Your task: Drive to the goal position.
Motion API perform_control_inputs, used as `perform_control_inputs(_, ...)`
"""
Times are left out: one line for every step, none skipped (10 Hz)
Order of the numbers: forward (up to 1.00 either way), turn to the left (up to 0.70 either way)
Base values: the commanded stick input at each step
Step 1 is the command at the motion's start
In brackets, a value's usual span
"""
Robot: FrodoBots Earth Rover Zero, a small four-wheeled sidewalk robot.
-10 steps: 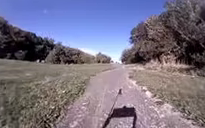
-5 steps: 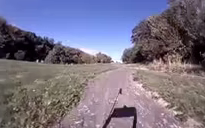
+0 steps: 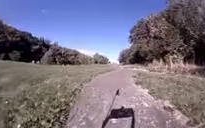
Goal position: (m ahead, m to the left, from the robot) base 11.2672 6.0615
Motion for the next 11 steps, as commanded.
perform_control_inputs(1.0,0.01)
perform_control_inputs(1.0,0.01)
perform_control_inputs(1.0,0.01)
perform_control_inputs(1.0,-0.02)
perform_control_inputs(1.0,-0.08)
perform_control_inputs(1.0,-0.18)
perform_control_inputs(1.0,-0.29)
perform_control_inputs(1.0,-0.31)
perform_control_inputs(1.0,-0.33)
perform_control_inputs(1.0,-0.33)
perform_control_inputs(1.0,-0.33)
